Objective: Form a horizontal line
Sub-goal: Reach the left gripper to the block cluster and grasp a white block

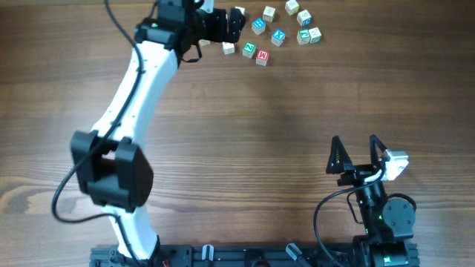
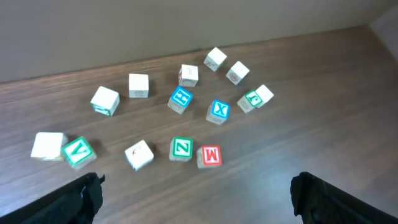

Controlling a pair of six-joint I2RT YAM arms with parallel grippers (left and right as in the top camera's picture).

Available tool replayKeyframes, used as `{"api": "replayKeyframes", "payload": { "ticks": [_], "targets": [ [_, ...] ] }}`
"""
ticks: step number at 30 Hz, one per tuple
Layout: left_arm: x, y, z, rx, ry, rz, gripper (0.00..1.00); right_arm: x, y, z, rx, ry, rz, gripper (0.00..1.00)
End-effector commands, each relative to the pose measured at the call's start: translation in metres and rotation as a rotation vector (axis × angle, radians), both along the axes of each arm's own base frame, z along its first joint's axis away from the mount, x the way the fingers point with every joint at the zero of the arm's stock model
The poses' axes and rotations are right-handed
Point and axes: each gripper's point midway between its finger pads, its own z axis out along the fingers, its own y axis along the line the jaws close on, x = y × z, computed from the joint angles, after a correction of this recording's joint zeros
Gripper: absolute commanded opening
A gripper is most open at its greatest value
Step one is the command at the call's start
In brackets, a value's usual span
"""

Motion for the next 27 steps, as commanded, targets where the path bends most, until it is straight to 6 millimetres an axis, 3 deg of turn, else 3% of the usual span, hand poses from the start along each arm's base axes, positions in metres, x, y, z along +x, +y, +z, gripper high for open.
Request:
{"api": "replayKeyframes", "payload": {
  "ticks": [1,4,8,11,16,20,27],
  "targets": [
    [0.019,-0.003,-0.021,0.011,-0.011,0.006,1.0,0.0,0.001,0.001,0.004,-0.004,0.001,1.0],
    [0.036,-0.001,-0.05,0.014,0.003,0.056,1.0,0.0,0.001,0.001,0.005,-0.004,0.001,1.0],
    [0.062,0.023,-0.088,0.032,0.031,0.314,1.0,0.0,0.001,0.001,0.004,-0.004,0.001,1.0],
    [0.071,0.021,-0.105,0.031,0.026,0.371,1.0,0.0,0.001,0.001,0.004,-0.004,0.001,1.0],
    [0.068,-0.007,-0.146,0.053,0.051,0.343,1.0,0.0,0.001,0.001,0.004,-0.004,0.001,1.0],
    [0.068,-0.002,-0.17,0.053,0.091,0.448,1.0,0.0,0.001,0.001,0.005,-0.004,0.001,1.0],
    [0.072,0.005,-0.189,-0.016,0.133,0.539,1.0,0.0,0.001,0.001,0.004,-0.004,0.001,1.0]
  ]
}}
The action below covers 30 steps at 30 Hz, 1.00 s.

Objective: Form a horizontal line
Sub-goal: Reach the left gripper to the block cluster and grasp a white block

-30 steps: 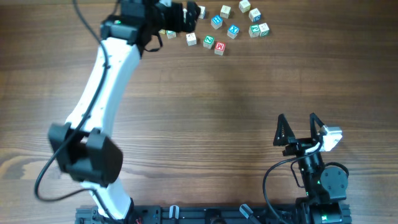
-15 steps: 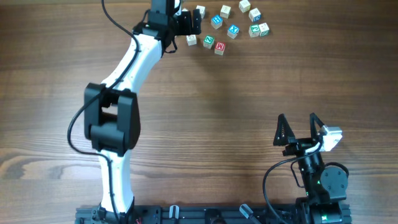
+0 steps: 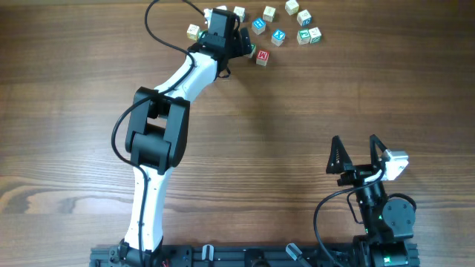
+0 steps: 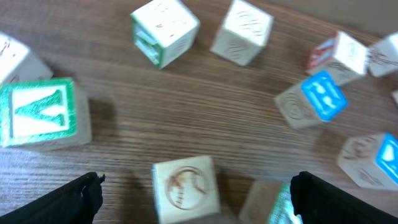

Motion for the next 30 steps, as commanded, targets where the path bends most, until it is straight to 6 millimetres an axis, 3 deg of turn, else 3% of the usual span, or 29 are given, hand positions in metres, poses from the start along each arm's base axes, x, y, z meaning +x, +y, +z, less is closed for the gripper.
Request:
{"api": "replayKeyframes", "payload": {
  "ticks": [1,6,8,13,16,17,20,25,28,30],
  "targets": [
    [0.009,0.007,-0.003,-0.031,-0.016,0.071,1.0,0.0,0.001,0.001,0.004,-0.004,0.001,1.0],
    [0.014,0.008,-0.006,-0.038,-0.032,0.075,0.98,0.0,0.001,0.001,0.004,-0.004,0.001,1.0],
    [0.015,0.009,-0.011,-0.037,-0.03,0.077,0.88,0.0,0.001,0.001,0.004,-0.004,0.001,1.0],
    [0.011,0.01,-0.034,-0.024,0.003,0.077,0.87,0.0,0.001,0.001,0.004,-0.004,0.001,1.0],
    [0.011,0.01,-0.038,-0.021,0.01,0.077,0.85,0.0,0.001,0.001,0.004,-0.004,0.001,1.0],
    [0.011,0.01,-0.038,-0.02,0.009,0.077,0.83,0.0,0.001,0.001,0.004,-0.004,0.001,1.0],
    [0.012,0.013,-0.038,-0.021,0.008,0.081,0.55,0.0,0.001,0.001,0.004,-0.004,0.001,1.0],
    [0.003,0.018,-0.047,0.017,0.058,0.067,0.46,0.0,0.001,0.001,0.005,-0.004,0.001,1.0],
    [-0.001,0.02,-0.034,0.052,0.063,0.035,0.35,0.0,0.001,0.001,0.004,-0.004,0.001,1.0],
    [-0.004,0.022,-0.004,0.077,0.047,0.009,0.33,0.0,0.001,0.001,0.004,-0.004,0.001,1.0]
  ]
}}
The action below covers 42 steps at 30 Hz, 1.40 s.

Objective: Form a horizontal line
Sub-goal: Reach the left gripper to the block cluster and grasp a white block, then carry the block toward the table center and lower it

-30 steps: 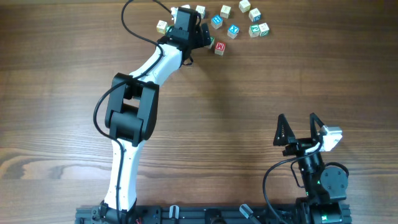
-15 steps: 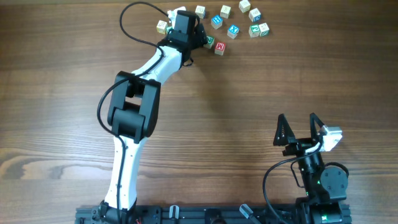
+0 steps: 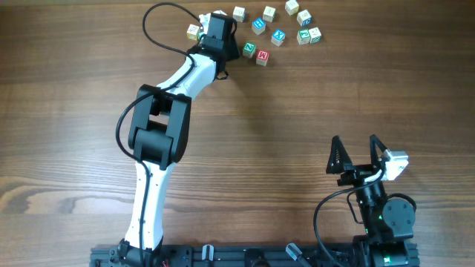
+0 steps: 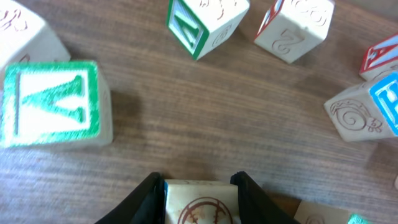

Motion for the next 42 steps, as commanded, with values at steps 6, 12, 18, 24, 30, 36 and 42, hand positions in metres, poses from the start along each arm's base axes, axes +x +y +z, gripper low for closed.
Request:
{"api": "replayKeyframes", "payload": {
  "ticks": [6,12,18,24,30,36,42],
  "targets": [
    [-0.04,0.021,0.152,0.048,-0.056,-0.045,0.26,0.0,0.001,0.001,0.004,-0.004,0.001,1.0],
    [-0.127,0.035,0.223,0.06,0.055,-0.058,0.27,0.0,0.001,0.001,0.004,-0.004,0.001,1.0],
    [-0.22,0.032,0.23,0.075,0.274,-0.031,0.25,0.0,0.001,0.001,0.004,-0.004,0.001,1.0],
    [-0.25,0.035,0.158,0.16,0.405,0.086,0.21,0.0,0.001,0.001,0.004,-0.004,0.001,1.0],
    [-0.261,0.031,0.063,0.154,0.409,0.068,0.21,0.0,0.001,0.001,0.004,-0.004,0.001,1.0],
    [-0.261,0.029,0.028,0.151,0.354,0.015,0.17,0.0,0.001,0.001,0.004,-0.004,0.001,1.0],
    [-0.259,0.025,0.016,0.218,0.298,-0.139,0.17,0.0,0.001,0.001,0.004,-0.004,0.001,1.0]
  ]
}}
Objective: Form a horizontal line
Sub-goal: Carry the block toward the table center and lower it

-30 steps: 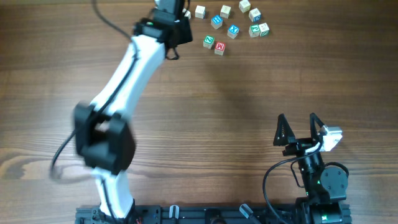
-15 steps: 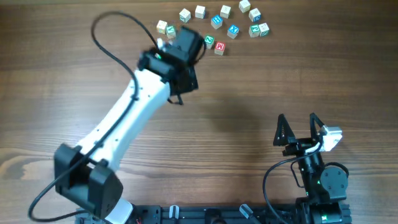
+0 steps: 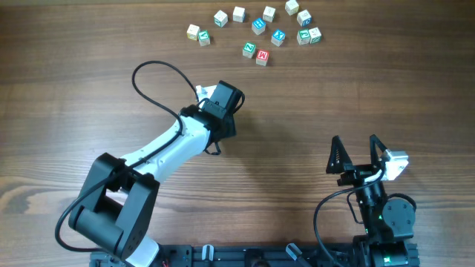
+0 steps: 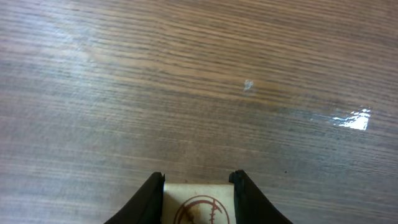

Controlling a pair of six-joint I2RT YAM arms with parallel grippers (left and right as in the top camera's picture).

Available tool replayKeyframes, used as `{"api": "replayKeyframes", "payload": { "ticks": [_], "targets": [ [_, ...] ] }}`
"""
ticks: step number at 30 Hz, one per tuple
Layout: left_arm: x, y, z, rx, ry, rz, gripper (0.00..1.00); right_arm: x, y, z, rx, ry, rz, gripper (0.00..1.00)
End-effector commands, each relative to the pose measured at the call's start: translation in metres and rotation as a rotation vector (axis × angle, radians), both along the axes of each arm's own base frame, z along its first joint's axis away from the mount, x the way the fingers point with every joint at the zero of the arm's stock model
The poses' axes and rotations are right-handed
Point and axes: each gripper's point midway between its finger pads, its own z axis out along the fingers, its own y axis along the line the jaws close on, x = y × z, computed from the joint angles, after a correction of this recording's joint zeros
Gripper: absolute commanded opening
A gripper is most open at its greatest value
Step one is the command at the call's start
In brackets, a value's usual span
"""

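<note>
My left gripper [image 4: 198, 180] is shut on a pale wooden block [image 4: 199, 202] with a brown baseball print, its top face showing between the two black fingers [image 4: 152, 196]. Overhead, the left gripper [image 3: 223, 111] is over bare wood in the middle of the table, well below the cluster; the held block is hidden under it there. Several lettered blocks lie scattered along the far edge, among them a red one [image 3: 262, 55], a green one [image 3: 249, 49] and a blue one [image 3: 278, 35]. My right gripper [image 3: 356, 153] stands open near the front right, with nothing between its fingers.
The wooden table [image 3: 89, 89] is bare round the left gripper. Two blocks [image 3: 198, 34] lie at the left end of the cluster. The left arm's black cable [image 3: 152, 74] loops over the table left of the gripper. The right arm's base [image 3: 382, 215] sits at the front.
My left gripper, shut on the baseball block among the cluster at the far edge, is now over the middle of the table with the block still in it. The right arm is unchanged.
My left gripper was open above the scattered blocks at the far edge. Then it was low among them, open round the baseball block. Then it was shut on that block. Now it holds the block over bare wood away from the cluster.
</note>
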Motion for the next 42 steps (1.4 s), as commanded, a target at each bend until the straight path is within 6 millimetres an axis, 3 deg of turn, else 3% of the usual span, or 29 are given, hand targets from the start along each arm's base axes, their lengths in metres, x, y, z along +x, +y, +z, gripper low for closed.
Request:
{"api": "replayKeyframes", "payload": {
  "ticks": [1,9,15,19,29,34,42],
  "targets": [
    [-0.003,0.002,-0.006,0.06,-0.015,-0.106,0.17,0.0,0.001,0.001,0.004,-0.004,0.001,1.0],
    [-0.003,-0.006,-0.01,0.016,-0.014,-0.121,0.26,0.0,0.001,0.001,0.004,-0.004,0.001,1.0],
    [-0.006,-0.013,-0.011,-0.021,0.005,-0.129,0.27,0.0,0.001,0.001,0.004,-0.004,0.001,1.0],
    [-0.008,-0.014,-0.012,-0.029,0.011,-0.133,0.36,0.0,0.001,0.001,0.004,-0.004,0.001,1.0],
    [-0.011,-0.012,-0.027,-0.014,0.05,-0.121,0.34,0.0,0.001,0.001,0.004,-0.003,0.001,1.0],
    [-0.017,-0.014,-0.039,-0.037,0.094,-0.084,0.38,0.0,0.001,0.001,0.004,-0.004,0.001,1.0],
    [-0.019,-0.017,-0.04,-0.052,0.104,-0.091,0.45,0.0,0.001,0.001,0.004,-0.004,0.001,1.0]
  ]
}}
